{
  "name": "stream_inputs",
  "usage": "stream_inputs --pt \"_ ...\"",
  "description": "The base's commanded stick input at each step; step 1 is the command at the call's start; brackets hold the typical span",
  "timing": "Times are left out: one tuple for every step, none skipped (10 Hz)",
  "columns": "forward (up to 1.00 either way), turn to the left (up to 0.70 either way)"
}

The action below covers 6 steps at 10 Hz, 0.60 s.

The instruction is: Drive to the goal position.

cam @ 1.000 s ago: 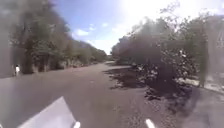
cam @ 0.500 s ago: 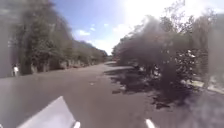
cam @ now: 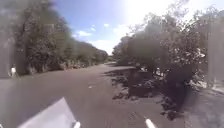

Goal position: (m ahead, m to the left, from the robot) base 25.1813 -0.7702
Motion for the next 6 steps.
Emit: stream_inputs --pt "0.50 0.00" --pt "0.50 0.00" --pt "0.50 0.00" --pt "0.50 0.00" --pt "0.50 0.00" --pt "0.50 0.00"
